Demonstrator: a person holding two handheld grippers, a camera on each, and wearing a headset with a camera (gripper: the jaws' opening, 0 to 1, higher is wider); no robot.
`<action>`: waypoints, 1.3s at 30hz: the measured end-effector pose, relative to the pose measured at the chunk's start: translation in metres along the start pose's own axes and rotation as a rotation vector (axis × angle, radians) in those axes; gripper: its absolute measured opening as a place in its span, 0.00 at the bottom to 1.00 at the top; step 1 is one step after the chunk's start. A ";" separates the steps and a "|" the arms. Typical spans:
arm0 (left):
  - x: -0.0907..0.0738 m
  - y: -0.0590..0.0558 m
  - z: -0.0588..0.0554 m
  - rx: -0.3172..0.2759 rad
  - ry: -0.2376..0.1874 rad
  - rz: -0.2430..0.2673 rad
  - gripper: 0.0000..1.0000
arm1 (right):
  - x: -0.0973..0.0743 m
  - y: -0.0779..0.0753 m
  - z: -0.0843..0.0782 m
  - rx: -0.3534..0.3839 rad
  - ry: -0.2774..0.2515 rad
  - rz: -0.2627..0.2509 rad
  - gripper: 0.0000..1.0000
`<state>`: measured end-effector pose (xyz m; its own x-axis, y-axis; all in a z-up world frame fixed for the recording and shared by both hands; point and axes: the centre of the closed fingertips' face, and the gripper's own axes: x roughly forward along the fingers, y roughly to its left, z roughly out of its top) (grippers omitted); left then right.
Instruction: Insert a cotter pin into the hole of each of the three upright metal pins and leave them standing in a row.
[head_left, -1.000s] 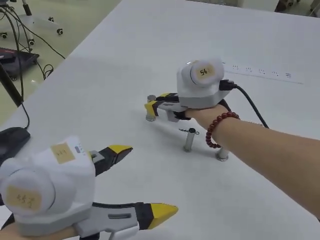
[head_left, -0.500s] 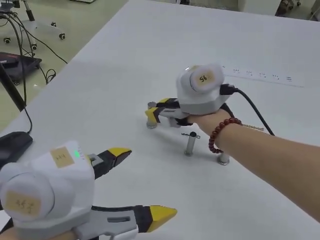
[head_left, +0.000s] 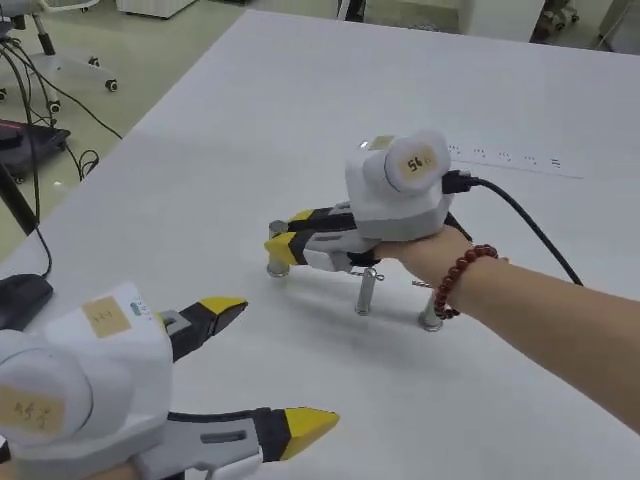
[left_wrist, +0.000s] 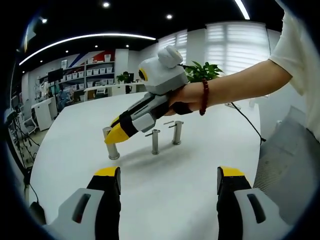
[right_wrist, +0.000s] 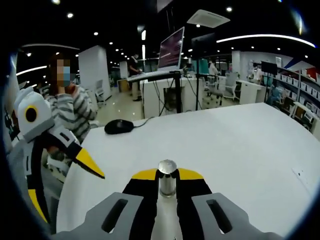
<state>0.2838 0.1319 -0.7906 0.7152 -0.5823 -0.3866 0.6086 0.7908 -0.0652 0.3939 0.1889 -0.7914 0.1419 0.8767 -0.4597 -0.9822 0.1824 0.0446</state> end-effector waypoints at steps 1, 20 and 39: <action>0.000 0.000 0.000 0.000 -0.001 0.002 0.79 | -0.002 0.003 0.000 -0.005 0.001 0.005 0.13; -0.002 -0.006 0.016 0.012 -0.025 0.010 0.78 | -0.064 0.038 -0.028 -0.076 0.015 0.104 0.13; 0.013 -0.033 0.023 0.055 -0.016 -0.045 0.77 | -0.118 0.049 -0.073 -0.087 0.059 0.114 0.13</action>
<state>0.2813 0.0940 -0.7723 0.6918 -0.6201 -0.3699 0.6578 0.7526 -0.0314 0.3201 0.0613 -0.7998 0.0241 0.8611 -0.5078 -0.9988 0.0420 0.0238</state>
